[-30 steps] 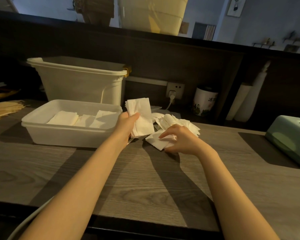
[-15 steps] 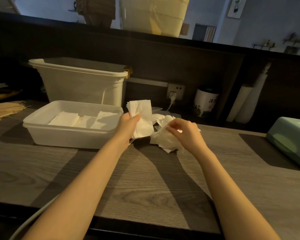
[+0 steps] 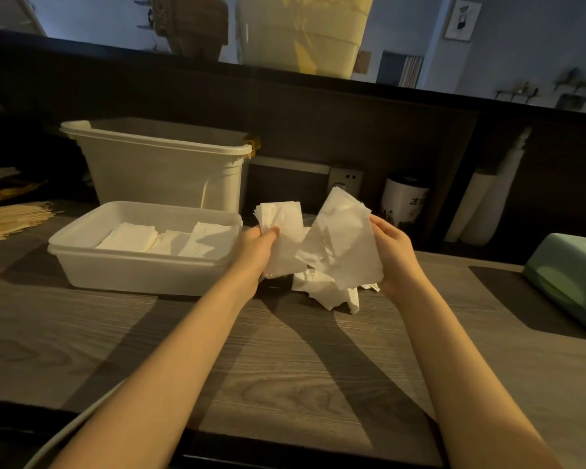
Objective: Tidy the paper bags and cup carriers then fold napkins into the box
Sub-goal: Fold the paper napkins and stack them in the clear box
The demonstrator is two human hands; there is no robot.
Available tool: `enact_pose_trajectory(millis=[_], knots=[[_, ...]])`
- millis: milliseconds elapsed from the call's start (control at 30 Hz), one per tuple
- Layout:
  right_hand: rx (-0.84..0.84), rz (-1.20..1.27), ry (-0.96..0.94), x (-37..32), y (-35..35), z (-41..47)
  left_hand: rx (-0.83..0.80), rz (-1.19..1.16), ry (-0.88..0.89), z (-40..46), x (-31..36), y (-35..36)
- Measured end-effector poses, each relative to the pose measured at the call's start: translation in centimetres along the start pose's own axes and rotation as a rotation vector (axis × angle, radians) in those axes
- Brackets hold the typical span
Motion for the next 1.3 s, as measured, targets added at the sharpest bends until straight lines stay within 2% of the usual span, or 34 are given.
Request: enact_pose_trajectory(millis=[133,233,433,667,733,833,933,1033,1200,1300], knots=[[-0.094,0.023,0.163,0.8,0.5,-0.1,-0.185,-0.1,-0.099,-0.8,0.2,0.6],[-0.093,-0.013,0.217,1.5,0.6,0.0,-0.333,-0.065,-0.09,-1.2,0.2,1.2],[-0.053,-0.129,0.271,2.7,0.6,0.3,-0.459,-0.061,-0.112,-1.6,0.2,1.8],[-0.028,-0.289,0.184,2.5,1.0,0.3,-0.381,0.069,-0.103,-1.1,-0.4,1.8],[-0.018,-0.401,0.145,2.4,0.9,0.4,-0.347,0.084,-0.105,-0.9,-0.6,1.8],[-0.087,-0.648,0.076,2.1,0.6,0.3,-0.316,0.097,-0.117,-0.6,-0.8,1.7],[-0.161,-0.75,0.064,1.8,0.5,0.1,-0.291,0.065,-0.152,-0.5,-0.9,1.7],[-0.139,-0.703,0.031,1.3,-0.1,0.1,-0.237,-0.052,-0.205,-0.4,-0.8,1.6],[0.023,-0.29,0.069,1.3,0.2,0.1,-0.21,-0.253,-0.282,-0.5,-1.1,1.8],[-0.028,-0.251,0.093,2.4,1.5,-0.1,-0.257,-0.298,-0.273,-0.8,-1.1,2.6]])
Point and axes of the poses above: each hand's wrist, its own z-axis towards the middle knuckle, its own y-axis out of the palm, x = y × z, the point moved 3 cm from there along z, towards the middle knuckle, and after that the axes turned 7 degrees about z, right-handed, at the moved point
